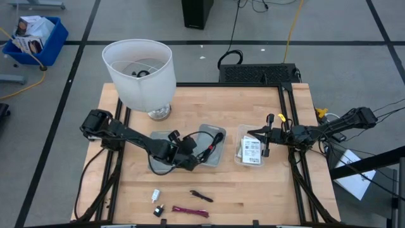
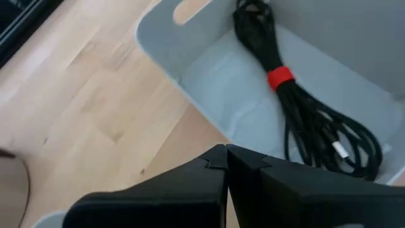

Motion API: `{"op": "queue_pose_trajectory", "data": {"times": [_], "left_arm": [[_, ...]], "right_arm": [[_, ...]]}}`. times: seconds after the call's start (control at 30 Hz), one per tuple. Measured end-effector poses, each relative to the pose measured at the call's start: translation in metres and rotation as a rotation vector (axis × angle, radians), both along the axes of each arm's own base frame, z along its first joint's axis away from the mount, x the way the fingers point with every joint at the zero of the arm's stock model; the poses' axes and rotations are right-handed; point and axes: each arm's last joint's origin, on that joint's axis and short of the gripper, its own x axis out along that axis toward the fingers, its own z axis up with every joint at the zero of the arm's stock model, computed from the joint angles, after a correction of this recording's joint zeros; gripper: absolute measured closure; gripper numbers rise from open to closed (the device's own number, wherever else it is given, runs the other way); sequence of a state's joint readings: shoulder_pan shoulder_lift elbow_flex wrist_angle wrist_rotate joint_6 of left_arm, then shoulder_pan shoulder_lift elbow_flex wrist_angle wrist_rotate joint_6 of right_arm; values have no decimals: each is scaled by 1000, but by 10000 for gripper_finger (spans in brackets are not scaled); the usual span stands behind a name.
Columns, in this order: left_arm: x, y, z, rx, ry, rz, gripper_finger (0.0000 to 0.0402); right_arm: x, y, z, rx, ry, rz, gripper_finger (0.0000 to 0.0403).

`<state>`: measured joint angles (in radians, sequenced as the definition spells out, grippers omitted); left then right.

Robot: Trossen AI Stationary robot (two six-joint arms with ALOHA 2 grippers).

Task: Pick and place items into bin
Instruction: Adjust the right gray bin

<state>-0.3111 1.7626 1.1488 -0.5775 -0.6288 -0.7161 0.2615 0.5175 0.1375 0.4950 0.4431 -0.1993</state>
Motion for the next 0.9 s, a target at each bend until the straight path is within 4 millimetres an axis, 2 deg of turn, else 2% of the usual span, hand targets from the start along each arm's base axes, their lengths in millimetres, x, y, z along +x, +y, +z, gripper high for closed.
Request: {"op": "queue_pose_trajectory", "data": {"times": [0.37, 0.9], "left_arm": [[-3, -8, -3, -73, 15, -2, 399], [6, -15, -34, -130, 77, -21, 396]], "right_arm": [[0, 0, 0, 3, -1, 0, 399], [0, 0, -1, 0, 9, -1, 399]]}}
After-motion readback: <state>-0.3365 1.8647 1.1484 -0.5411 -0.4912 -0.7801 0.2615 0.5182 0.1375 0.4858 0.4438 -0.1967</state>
